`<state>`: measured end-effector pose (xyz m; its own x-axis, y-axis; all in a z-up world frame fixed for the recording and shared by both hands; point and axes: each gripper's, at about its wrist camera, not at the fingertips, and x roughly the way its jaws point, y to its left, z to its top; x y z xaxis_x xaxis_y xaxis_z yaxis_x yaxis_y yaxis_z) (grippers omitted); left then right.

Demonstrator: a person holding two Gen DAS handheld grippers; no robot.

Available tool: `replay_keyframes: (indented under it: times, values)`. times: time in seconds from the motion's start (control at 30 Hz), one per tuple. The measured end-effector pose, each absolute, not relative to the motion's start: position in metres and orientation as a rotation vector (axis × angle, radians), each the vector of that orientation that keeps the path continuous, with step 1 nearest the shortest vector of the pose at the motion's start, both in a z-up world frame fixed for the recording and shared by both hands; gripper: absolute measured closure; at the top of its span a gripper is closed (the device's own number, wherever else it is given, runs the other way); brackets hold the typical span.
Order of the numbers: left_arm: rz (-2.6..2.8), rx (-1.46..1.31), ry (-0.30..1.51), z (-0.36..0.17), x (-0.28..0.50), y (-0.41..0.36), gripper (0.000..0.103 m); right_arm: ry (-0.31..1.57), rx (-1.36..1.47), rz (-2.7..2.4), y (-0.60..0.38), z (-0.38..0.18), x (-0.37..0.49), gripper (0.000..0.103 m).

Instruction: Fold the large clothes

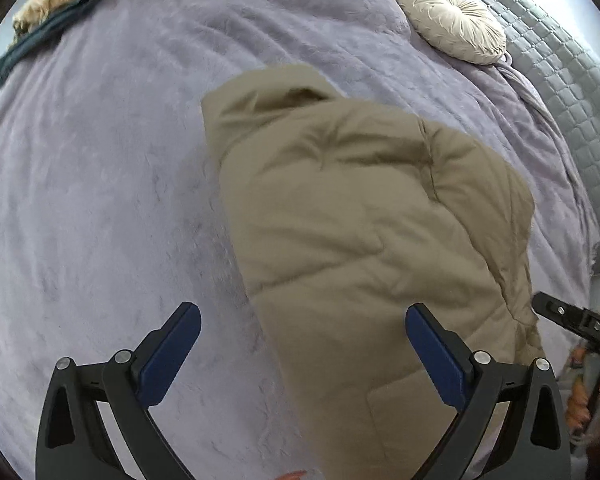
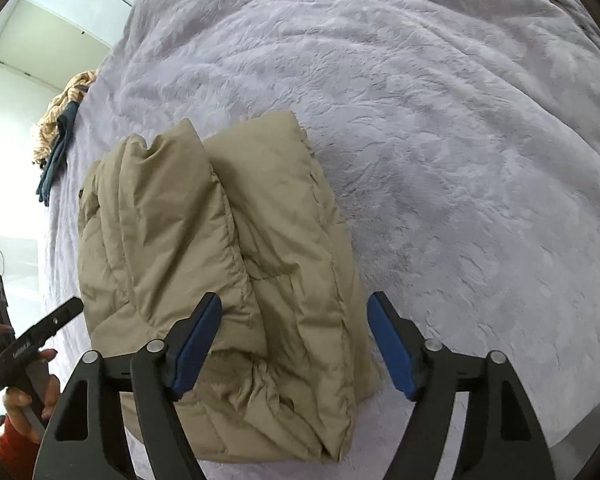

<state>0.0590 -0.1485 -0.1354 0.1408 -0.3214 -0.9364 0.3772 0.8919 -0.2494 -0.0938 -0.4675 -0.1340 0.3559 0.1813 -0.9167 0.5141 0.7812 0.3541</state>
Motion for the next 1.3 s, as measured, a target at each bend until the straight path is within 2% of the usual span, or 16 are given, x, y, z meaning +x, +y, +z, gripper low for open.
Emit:
replay_keyframes:
  times: [0.07,0.43,0.47,0.5,0.97,1.3]
  values:
    - [-0.525,-0.002,1.356,-0.140,0.057,-0.141,0.001,1.205,0.695,-0.207,-0.469,-0.138,-0.093,0.016]
    - [-0.653,-0.289,1.468,-0.175,0.059,-0.110,0.001,1.175,0.894,-0.055,-0.500,-0.175,-0.082,0.013]
    - [-0.668,-0.314,1.479,-0.179,0.058,-0.108,0.001,1.180,0.891,-0.037,-0.502,-0.178,-0.079,0.011]
    - [-0.682,-0.338,1.489,-0.183,0.058,-0.106,0.001,1.187,0.889,-0.025,-0.503,-0.181,-0.076,0.001]
    - [-0.884,-0.574,1.556,-0.242,0.070,-0.109,0.001,1.313,0.993,0.330,-0.510,-0.252,-0.013,0.000]
    - [-0.925,-0.606,1.605,-0.272,0.087,-0.142,0.000,1.333,1.041,0.380,-0.497,-0.266,0.014,0.000]
